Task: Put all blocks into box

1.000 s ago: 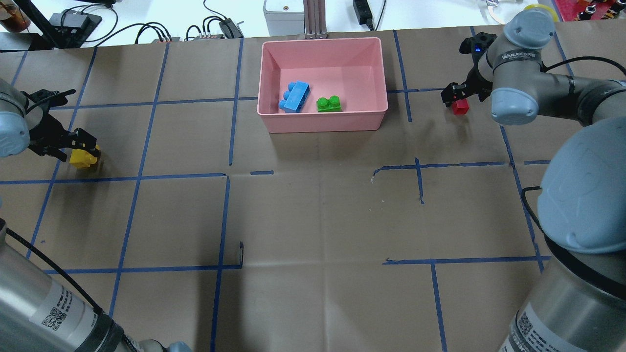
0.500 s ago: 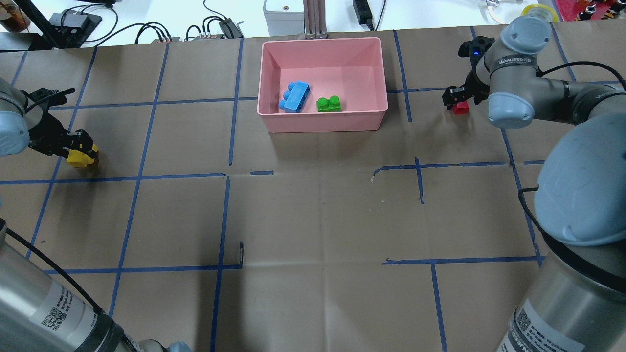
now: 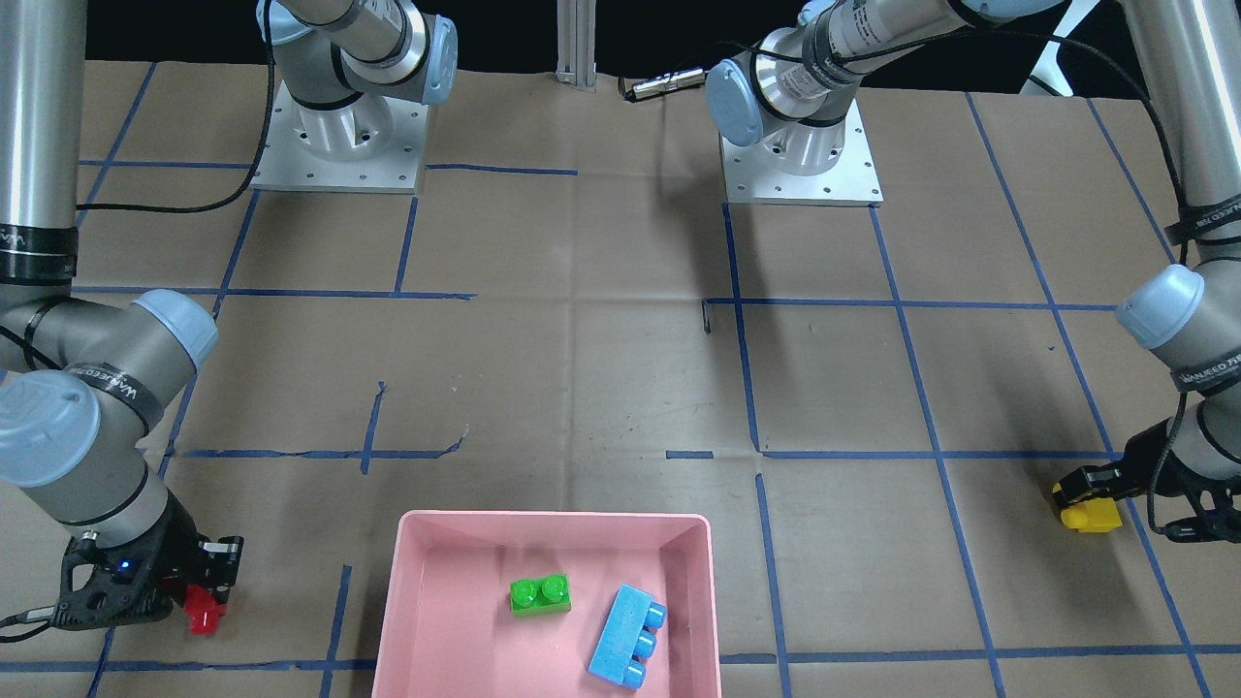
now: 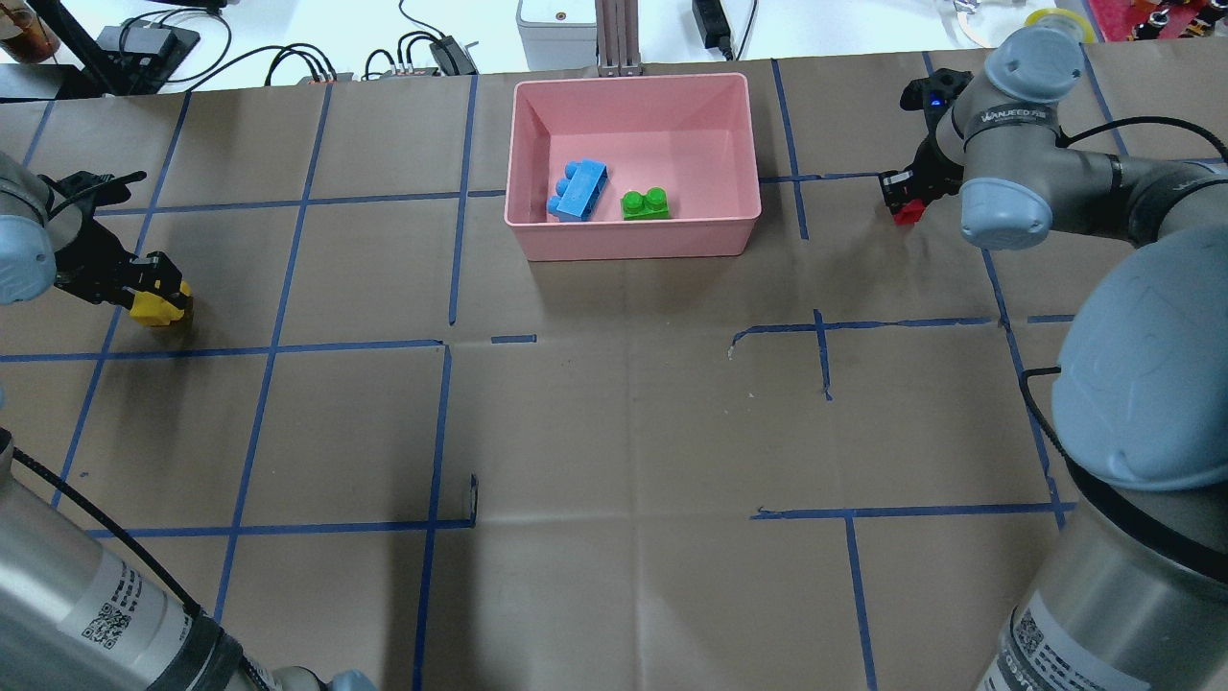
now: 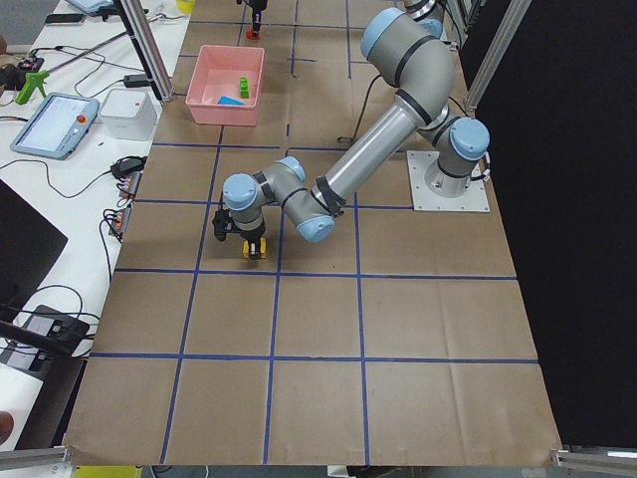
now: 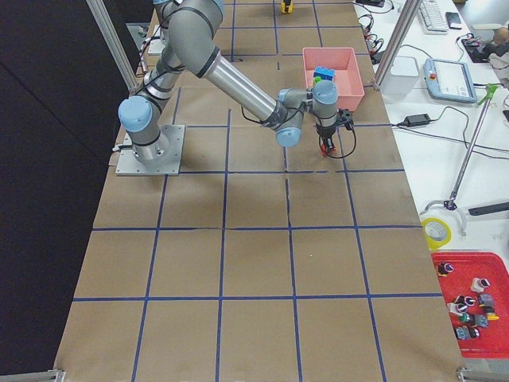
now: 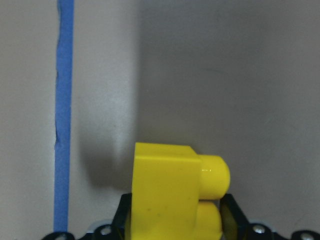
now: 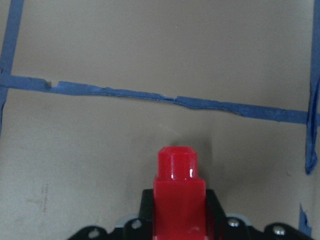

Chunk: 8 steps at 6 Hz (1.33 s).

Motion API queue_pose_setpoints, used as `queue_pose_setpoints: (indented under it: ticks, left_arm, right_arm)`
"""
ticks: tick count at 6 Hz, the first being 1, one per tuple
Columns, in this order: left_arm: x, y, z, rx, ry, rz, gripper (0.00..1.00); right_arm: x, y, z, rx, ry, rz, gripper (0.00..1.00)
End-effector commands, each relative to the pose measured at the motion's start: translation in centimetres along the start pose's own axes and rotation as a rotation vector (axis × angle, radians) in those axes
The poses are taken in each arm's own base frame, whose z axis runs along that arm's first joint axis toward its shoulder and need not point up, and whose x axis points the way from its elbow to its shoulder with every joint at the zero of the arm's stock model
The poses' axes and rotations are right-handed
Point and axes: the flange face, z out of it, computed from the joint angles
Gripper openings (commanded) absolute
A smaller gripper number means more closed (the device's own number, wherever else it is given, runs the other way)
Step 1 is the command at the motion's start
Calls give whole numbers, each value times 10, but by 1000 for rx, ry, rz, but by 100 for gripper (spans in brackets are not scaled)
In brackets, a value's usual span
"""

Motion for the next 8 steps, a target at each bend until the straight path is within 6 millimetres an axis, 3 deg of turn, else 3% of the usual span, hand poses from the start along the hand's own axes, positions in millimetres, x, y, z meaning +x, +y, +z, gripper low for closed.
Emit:
queue_pose_setpoints:
  ticks: [1,2,3,4,5,6,7,8]
  left_arm:
    - [-1,-7,-29,30,-9,7,20]
    - [6,-16,-75,17,-3,20,20]
    - [16,-32,-126,6,-2,41,20]
    - [31,-49,-163,-9,7,67,20]
    - [65,-64,-190,-1,7,103,20]
    - [128,-81,-209,26,-8,153,20]
    - [197,-89,-215,37,-8,130,20]
    - [261,-89,-214,38,-1,86,20]
  right_arm:
    - [-4,1,-64,-46,1,-5,4]
    - [-9,-5,-112,-34,23,-18,4]
    - [-39,-26,-146,32,0,-83,4]
    - [-84,-52,-165,115,-105,-148,5]
    - [-146,-73,-149,158,-265,-225,6]
    - [-198,-97,-123,166,-358,-275,6]
    - [-246,-119,-101,181,-446,-326,6]
    - [-262,-123,-94,173,-462,-318,7]
